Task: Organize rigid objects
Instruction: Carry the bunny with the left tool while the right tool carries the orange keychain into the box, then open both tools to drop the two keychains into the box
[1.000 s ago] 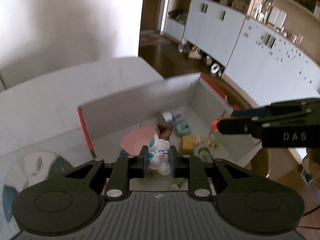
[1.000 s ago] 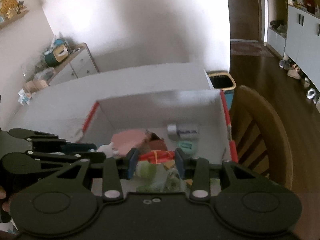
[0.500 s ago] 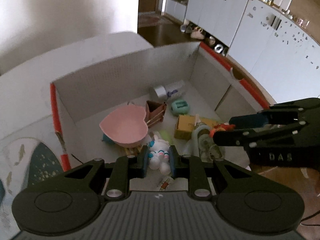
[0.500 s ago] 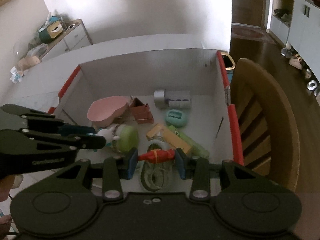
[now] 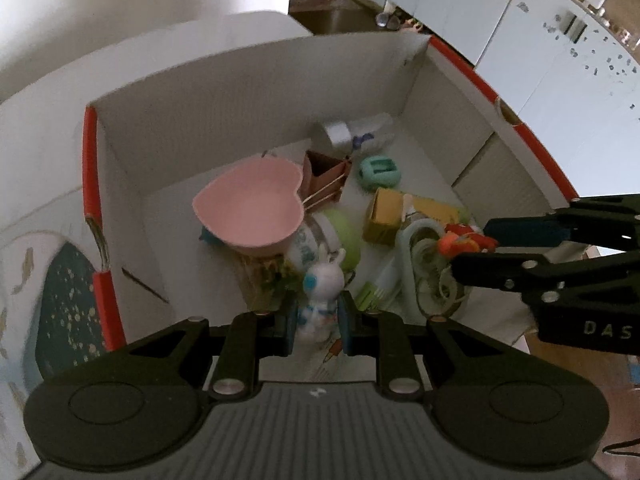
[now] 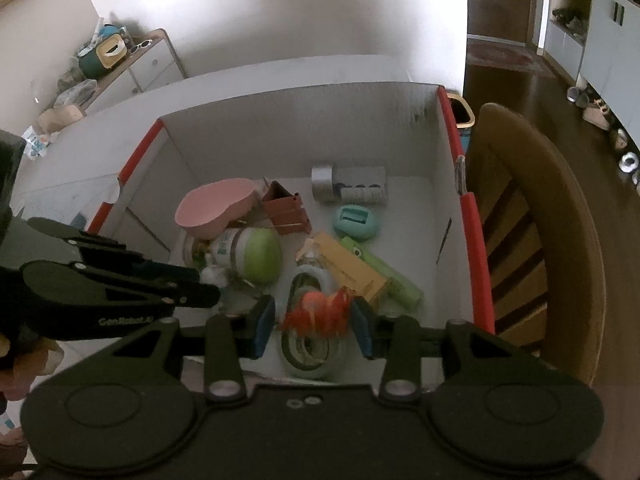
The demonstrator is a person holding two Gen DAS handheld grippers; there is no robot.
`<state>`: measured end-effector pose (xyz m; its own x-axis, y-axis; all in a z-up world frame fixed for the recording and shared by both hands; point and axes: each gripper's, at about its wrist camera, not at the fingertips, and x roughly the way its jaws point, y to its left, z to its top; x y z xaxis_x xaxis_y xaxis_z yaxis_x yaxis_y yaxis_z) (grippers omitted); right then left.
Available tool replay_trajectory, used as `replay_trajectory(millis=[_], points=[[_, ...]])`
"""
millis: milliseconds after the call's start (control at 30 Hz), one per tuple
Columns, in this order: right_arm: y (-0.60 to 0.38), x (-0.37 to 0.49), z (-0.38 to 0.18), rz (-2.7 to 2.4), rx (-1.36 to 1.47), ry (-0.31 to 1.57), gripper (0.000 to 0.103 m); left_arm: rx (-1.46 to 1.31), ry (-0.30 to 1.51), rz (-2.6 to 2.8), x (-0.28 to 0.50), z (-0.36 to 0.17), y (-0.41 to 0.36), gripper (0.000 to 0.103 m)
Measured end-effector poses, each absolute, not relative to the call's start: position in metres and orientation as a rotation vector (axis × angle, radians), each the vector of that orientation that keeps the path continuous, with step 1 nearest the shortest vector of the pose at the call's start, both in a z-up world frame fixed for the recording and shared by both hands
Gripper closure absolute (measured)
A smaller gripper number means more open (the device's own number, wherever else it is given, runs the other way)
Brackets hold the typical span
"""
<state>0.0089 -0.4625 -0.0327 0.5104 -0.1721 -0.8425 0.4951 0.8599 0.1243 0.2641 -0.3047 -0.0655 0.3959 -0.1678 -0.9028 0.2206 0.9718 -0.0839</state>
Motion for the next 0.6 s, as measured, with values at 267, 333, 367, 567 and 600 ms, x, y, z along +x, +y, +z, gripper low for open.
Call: replay_trajectory(millis=[267, 333, 367, 567, 600], points=[[-0.463, 0.003, -0.026, -0.446, 0.388, 0.943, 0.053, 0.053, 1.145, -0.257, 0.260, -0.069, -0.300, 0.082], [-0.461, 0.002, -0.024, -0.456, 0.389, 0.934, 0.051, 0.059, 1.131, -0.265, 0.258, -0.066, -0.299, 0.082], [-0.459, 0.002, -0.022, -0.462, 0.389, 0.929, 0.050, 0.062, 1.123, -0.270, 0.256, -0.064, -0.298, 0.082], [-0.445, -0.002, -0.011, -0.485, 0.389, 0.877, 0.041, 0.094, 1.056, -0.303, 0.244, -0.050, -0.291, 0.082], [-0.441, -0.002, -0.008, -0.491, 0.383, 0.866, 0.040, 0.099, 1.040, -0.307, 0.241, -0.047, -0.290, 0.082]])
